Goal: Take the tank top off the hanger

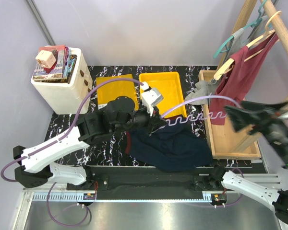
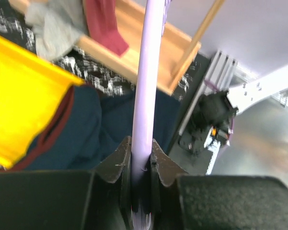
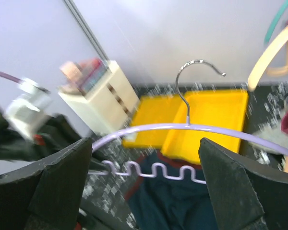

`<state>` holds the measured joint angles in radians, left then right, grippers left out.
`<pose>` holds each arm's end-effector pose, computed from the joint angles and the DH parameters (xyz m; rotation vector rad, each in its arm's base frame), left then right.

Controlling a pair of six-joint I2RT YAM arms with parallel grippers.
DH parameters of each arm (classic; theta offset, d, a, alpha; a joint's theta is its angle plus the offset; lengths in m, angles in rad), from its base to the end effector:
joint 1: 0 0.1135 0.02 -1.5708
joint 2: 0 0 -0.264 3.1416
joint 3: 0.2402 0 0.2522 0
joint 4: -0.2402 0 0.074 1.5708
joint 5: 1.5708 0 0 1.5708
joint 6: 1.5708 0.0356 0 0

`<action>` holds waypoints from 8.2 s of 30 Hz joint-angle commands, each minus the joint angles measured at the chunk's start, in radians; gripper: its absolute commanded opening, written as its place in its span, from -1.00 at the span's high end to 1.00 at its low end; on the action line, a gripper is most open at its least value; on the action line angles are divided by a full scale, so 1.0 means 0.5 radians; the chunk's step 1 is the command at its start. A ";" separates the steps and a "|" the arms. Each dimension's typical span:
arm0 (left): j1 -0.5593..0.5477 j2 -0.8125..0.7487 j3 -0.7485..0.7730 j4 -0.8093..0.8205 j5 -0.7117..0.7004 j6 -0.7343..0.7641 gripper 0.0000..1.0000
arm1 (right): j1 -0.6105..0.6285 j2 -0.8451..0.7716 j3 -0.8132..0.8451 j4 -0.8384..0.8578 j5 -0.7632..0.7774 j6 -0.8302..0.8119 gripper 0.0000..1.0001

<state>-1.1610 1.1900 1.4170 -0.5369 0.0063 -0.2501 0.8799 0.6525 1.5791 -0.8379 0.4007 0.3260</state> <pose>0.1000 -0.2307 0.4388 0.8838 1.7939 -0.9512 0.0207 0.0033 0.5152 -0.0893 1.5237 0.6742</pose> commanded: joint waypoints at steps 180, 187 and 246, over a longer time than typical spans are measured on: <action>1.221 1.743 0.777 0.942 0.975 -0.558 1.00 | 0.004 -0.047 -0.403 0.436 -0.120 0.164 -0.99; 1.187 1.793 0.682 0.924 0.807 -0.531 1.00 | 0.007 -0.035 -0.409 0.424 -0.127 0.170 -0.99; 0.414 2.348 2.035 1.997 0.258 -0.442 -0.36 | 0.004 -0.047 0.302 0.093 -0.114 0.078 -0.99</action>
<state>-0.9375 2.3440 2.3650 0.3756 0.1997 -0.4614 0.8791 0.6373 1.7329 -0.7963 0.3534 0.3573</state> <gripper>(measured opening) 0.762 0.994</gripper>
